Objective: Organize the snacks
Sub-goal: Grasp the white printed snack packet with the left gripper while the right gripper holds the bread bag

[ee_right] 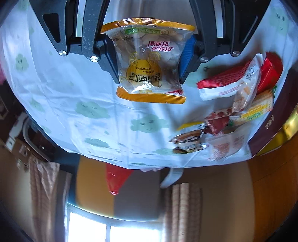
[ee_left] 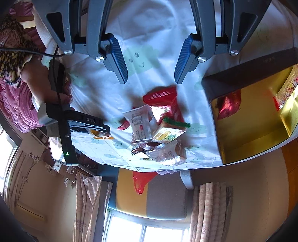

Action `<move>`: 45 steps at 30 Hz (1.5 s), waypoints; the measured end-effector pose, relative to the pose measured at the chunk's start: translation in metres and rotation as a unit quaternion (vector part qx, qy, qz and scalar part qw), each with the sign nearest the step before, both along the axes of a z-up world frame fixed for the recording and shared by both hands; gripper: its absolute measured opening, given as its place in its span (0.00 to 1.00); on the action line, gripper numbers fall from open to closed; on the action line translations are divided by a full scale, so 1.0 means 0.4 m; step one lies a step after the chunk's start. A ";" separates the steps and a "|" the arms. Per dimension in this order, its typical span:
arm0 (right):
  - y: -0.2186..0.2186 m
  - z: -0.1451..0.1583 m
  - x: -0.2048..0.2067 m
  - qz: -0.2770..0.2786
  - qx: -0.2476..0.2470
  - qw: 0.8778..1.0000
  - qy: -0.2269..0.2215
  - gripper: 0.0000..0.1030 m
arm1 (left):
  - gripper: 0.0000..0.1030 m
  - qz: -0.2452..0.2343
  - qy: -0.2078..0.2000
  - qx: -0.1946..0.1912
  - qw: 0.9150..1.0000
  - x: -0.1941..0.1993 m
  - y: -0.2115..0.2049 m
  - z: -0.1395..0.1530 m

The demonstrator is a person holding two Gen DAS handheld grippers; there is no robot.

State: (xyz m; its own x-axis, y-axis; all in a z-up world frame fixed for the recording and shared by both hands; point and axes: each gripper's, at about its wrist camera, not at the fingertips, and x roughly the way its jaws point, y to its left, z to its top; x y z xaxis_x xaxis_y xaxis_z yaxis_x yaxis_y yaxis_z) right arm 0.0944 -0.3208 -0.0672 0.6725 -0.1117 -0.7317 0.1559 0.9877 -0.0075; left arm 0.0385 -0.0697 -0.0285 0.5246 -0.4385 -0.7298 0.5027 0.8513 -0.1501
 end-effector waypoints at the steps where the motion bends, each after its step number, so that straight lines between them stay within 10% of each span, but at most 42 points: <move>1: -0.009 0.000 -0.004 -0.011 0.004 1.000 -0.002 0.58 | 0.52 -0.003 0.000 -0.001 1.000 0.005 -0.008 0.002; 31: -0.052 -0.020 -0.018 -0.047 0.055 0.997 -0.013 0.59 | 0.64 -0.011 0.072 -0.015 0.997 0.287 -0.229 -0.107; 45: -0.057 -0.020 -0.020 -0.047 0.061 0.997 -0.016 0.59 | 0.43 -0.029 0.009 -0.013 0.999 0.222 -0.211 -0.123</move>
